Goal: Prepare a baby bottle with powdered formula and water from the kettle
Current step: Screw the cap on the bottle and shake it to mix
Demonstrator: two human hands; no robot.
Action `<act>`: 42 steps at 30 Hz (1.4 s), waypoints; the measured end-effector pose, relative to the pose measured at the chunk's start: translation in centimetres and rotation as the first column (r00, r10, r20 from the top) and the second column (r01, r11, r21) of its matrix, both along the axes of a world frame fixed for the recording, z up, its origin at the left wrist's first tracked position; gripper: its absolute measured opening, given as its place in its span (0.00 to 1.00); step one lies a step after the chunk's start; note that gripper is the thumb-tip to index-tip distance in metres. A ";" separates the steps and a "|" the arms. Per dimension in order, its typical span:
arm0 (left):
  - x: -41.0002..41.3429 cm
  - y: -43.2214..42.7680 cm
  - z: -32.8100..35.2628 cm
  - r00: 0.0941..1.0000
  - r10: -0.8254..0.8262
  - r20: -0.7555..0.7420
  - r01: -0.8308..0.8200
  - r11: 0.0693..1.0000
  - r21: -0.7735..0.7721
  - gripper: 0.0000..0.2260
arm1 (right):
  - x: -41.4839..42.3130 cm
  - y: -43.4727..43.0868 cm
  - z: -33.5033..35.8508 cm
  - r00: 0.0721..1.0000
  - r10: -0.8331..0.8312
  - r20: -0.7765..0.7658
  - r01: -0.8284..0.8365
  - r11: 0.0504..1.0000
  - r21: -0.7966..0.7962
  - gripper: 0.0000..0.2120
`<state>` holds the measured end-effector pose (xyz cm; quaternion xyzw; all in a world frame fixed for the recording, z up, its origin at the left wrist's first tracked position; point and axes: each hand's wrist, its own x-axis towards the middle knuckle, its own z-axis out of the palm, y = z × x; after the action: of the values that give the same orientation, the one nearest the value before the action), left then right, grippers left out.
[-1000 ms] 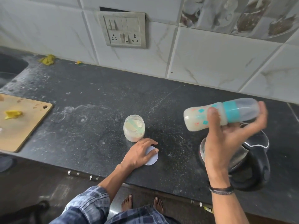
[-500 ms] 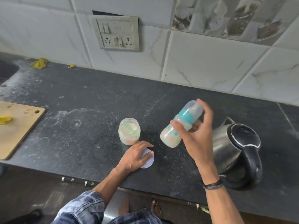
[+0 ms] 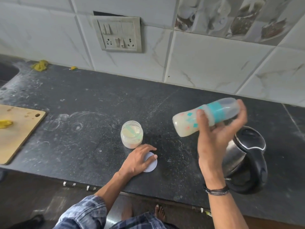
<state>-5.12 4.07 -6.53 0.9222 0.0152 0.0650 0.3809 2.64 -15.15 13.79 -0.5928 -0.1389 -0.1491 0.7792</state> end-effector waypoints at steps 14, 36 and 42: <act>0.0 0.0 -0.6 1.000 -0.012 -0.007 0.012 1.000 0.000 0.17 | -0.3 -0.4 -0.1 0.995 0.069 -0.074 -0.077 0.991 -0.113 0.40; 0.1 0.0 -0.4 1.000 0.009 -0.009 -0.009 1.000 0.007 0.16 | -0.4 -0.5 -0.6 0.996 -0.093 0.009 0.093 0.995 0.031 0.40; -0.1 -0.2 -0.2 1.000 -0.010 0.005 0.010 1.000 -0.005 0.16 | -0.2 -1.1 -0.5 0.992 0.103 -0.071 -0.111 0.985 -0.133 0.40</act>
<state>-5.18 3.91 -6.78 0.9212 0.0100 0.0653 0.3835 2.41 -16.27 13.31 -0.6410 -0.1556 -0.0782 0.7475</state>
